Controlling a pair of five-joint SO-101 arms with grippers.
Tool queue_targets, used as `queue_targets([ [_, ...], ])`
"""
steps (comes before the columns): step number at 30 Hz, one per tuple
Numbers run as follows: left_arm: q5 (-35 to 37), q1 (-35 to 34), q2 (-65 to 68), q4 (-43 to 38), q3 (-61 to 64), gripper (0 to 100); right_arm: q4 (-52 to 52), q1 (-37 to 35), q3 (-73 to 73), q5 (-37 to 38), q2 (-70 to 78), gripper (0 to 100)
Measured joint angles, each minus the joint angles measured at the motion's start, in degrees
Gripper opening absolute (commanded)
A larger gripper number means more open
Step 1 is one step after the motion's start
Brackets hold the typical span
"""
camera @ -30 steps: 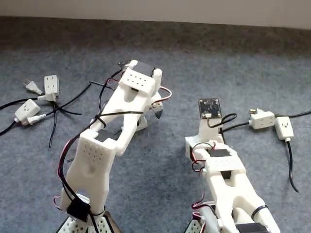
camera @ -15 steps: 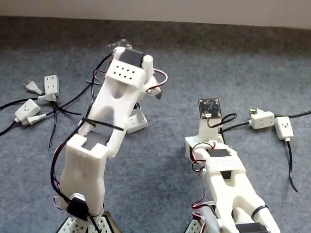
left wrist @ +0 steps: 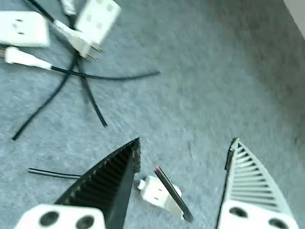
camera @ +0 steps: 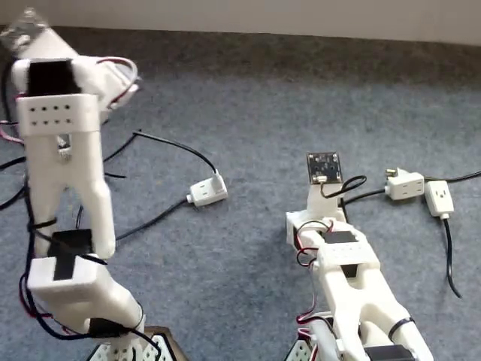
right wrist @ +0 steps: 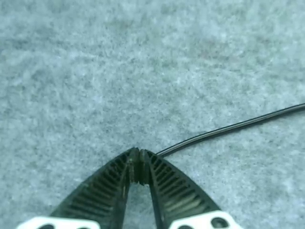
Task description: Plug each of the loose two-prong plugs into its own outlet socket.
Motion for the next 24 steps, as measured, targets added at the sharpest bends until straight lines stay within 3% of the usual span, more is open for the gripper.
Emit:
queue_targets([
  [4, -0.35, -11.25, 0.35, 0.00, 0.97, 29, 0.44, -2.55, -0.09, 0.00, 0.00, 0.9],
  [11, -9.58, -26.46, 7.56, 0.00, 1.58, 29, 11.78, -13.01, -10.81, 0.00, 0.00, 3.3],
  [17, -12.92, -32.88, 16.00, 0.00, 1.58, 29, 13.45, -23.65, -16.44, 0.00, 0.09, 15.2],
  [24, -13.19, -34.55, 21.01, -0.09, 1.58, 29, 9.14, -33.32, -17.23, 0.00, 0.18, 16.3],
])
